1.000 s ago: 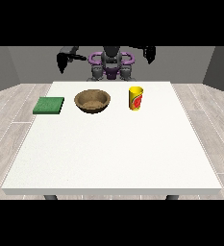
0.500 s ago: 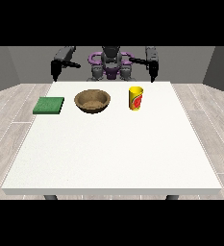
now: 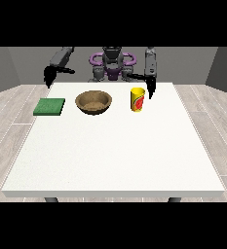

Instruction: Pick the cup and pour the ball into the bowl, then pick the bowl and place it on the pad

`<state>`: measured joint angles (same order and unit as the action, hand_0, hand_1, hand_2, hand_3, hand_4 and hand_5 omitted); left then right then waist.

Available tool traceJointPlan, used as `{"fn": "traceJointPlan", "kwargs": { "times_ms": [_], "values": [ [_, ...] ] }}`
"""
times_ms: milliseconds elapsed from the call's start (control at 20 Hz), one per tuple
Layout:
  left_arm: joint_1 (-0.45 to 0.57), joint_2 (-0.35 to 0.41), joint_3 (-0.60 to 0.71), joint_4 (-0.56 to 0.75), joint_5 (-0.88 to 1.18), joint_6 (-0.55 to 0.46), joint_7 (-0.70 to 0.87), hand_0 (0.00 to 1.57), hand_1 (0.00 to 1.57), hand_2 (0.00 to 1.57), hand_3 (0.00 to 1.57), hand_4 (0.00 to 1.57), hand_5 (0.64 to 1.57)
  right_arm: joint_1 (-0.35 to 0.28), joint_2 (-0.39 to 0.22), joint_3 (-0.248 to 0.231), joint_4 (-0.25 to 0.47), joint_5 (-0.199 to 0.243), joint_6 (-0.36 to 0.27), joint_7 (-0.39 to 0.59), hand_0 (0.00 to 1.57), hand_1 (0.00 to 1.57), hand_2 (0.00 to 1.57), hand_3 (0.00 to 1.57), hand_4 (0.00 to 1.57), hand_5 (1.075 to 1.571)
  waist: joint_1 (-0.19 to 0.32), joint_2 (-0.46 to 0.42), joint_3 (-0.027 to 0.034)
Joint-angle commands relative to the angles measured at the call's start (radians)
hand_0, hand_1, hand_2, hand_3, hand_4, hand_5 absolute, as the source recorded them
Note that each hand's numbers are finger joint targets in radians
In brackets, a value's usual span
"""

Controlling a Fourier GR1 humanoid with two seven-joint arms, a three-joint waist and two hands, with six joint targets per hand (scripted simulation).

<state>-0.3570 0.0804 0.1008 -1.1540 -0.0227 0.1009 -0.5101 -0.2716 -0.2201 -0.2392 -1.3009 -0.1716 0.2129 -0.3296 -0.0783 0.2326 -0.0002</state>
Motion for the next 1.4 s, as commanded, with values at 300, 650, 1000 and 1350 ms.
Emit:
{"fn": "traceJointPlan", "kwargs": {
  "times_ms": [300,650,1000,1350],
  "values": [
    [-0.099,0.016,0.056,0.253,0.019,-0.021,-0.155,0.00,0.00,0.00,0.00,0.00,1.254,-0.050,-0.096,-0.083,0.168,-0.043,0.085,-0.094,0.00,0.00,0.00,0.00,0.00,1.558,0.011,0.028,0.0002],
    [-0.118,0.083,0.054,0.364,-0.148,0.249,-0.225,1.29,1.29,1.57,1.57,0.79,1.524,-0.058,-0.089,-0.052,0.114,-0.063,0.116,-0.055,0.00,0.00,0.00,0.00,0.00,1.562,-0.087,0.046,0.0017],
    [-0.193,0.013,0.055,0.450,-0.195,0.416,-0.255,1.34,1.34,1.57,1.57,0.87,1.506,-0.110,-0.170,-0.107,0.150,-0.097,0.170,-0.090,0.00,0.00,0.00,0.00,0.00,1.556,-0.116,0.123,0.0002],
    [-0.219,0.031,-0.077,0.401,-0.355,0.479,-0.033,1.35,1.35,1.57,1.57,0.99,1.532,-0.064,-0.194,-0.139,0.350,-0.063,0.163,-0.120,0.00,0.00,0.00,0.00,0.00,1.556,-0.010,-0.073,0.0021]
  ]
}}
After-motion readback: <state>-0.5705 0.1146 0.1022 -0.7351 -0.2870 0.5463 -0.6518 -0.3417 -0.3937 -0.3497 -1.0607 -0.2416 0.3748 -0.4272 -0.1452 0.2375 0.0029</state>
